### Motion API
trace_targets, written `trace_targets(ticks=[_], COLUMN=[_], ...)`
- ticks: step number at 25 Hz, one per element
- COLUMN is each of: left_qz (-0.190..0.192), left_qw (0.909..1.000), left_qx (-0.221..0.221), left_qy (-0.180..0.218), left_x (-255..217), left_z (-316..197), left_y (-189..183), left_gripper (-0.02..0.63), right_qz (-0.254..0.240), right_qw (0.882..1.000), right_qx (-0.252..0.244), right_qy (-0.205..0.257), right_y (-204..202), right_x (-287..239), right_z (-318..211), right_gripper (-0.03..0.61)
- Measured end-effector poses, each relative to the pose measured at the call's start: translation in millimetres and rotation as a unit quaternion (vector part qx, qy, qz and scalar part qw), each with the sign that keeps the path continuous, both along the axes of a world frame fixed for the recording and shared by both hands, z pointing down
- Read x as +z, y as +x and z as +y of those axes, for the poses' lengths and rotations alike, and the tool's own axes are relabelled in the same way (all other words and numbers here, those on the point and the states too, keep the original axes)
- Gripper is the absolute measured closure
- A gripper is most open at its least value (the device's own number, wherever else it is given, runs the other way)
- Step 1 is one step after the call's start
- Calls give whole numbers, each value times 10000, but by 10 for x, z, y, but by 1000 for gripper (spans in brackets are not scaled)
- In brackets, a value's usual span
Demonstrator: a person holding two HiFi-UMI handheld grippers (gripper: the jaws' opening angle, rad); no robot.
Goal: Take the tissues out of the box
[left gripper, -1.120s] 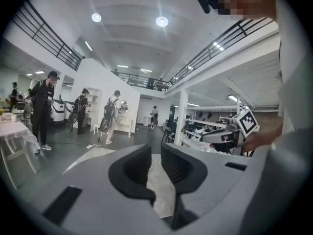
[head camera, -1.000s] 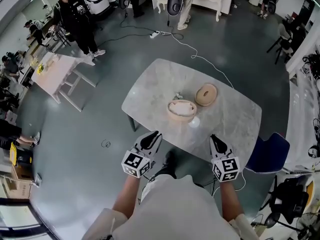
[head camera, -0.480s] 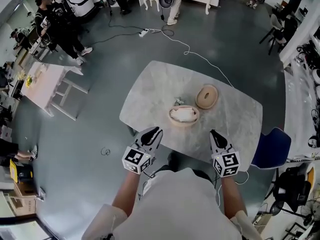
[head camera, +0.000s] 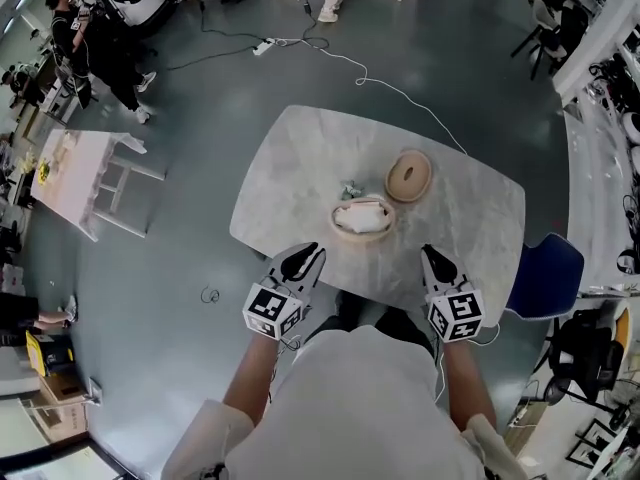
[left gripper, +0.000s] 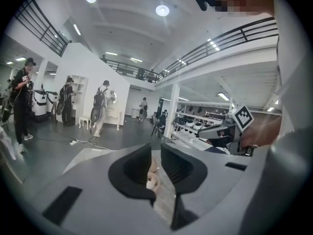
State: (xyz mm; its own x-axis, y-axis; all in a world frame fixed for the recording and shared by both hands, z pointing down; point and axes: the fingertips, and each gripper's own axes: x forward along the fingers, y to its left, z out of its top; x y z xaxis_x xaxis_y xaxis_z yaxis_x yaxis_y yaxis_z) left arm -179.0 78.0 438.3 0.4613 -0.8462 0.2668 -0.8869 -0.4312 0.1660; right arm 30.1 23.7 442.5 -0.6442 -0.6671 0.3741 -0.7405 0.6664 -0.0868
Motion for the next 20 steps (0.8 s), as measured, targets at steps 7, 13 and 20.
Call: trace_targets(ticks=[7,13,20], left_qz=[-51,-104,-326], left_qw=[9996,9988,9960], left_qx=[-81,-111,204], left_qy=[-259,-465,-802], left_x=[168,341,750], left_z=[-286,-538,-904], left_y=[222,343,568], left_gripper=[545,545,540], right_qz=[-22,-5,83], right_qw=[9992,9983,9969], right_qx=[-245,-344,-299], right_qy=[-321,-463,-717], right_y=[88,144,256], right_x=[173,267,571], right_z=[-268,-554,-786], right_gripper=[532,532,532])
